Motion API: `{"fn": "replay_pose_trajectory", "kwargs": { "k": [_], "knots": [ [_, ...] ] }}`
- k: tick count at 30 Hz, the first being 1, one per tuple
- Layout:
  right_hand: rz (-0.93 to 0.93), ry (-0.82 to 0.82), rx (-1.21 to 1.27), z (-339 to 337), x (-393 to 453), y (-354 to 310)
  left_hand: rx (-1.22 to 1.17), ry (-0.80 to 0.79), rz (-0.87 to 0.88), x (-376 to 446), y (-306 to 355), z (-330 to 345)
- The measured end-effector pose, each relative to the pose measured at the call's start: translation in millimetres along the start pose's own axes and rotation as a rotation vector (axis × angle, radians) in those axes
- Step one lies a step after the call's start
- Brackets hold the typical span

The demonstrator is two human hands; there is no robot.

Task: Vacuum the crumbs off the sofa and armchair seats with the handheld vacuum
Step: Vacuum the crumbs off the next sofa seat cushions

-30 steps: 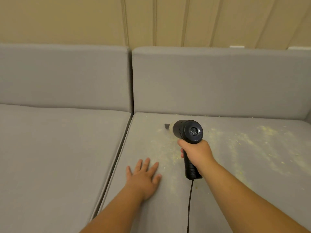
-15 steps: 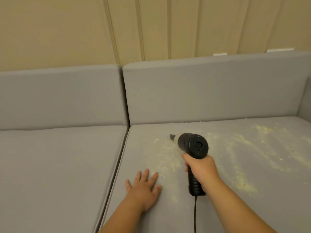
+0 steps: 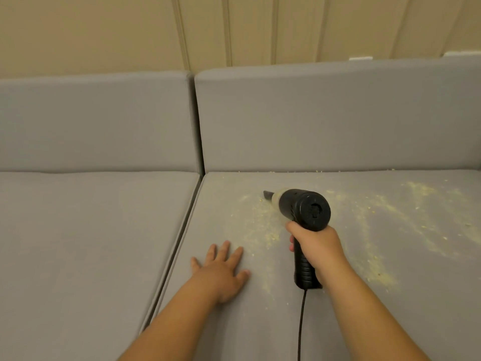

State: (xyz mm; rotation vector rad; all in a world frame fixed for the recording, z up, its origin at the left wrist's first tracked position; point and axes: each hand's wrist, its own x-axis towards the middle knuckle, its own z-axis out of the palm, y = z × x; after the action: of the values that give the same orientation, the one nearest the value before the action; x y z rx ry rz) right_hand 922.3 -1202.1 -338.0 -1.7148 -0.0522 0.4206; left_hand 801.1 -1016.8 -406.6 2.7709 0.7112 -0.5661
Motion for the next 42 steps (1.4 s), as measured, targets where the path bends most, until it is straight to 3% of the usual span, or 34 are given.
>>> {"fn": "replay_pose_trajectory", "kwargs": {
  "k": [17, 24, 30, 34, 42],
  "knots": [
    [-0.052, -0.012, -0.062, 47, 47, -27, -0.005, -0.044, 0.046, 17, -4, -13],
    [-0.011, -0.134, -0.042, 80, 54, -47, -0.036, -0.051, 0.061, 14, -4, -19],
    [-0.006, -0.054, -0.007, 92, 65, -55, -0.043, -0.058, 0.061, 10, -11, -20],
    [0.017, -0.144, -0.027, 115, 69, -62, -0.062, -0.061, 0.041, 10, -20, -21],
    [-0.039, -0.156, -0.071, 126, 61, -61, -0.066, -0.080, 0.053, 8, -21, -23]
  ]
}}
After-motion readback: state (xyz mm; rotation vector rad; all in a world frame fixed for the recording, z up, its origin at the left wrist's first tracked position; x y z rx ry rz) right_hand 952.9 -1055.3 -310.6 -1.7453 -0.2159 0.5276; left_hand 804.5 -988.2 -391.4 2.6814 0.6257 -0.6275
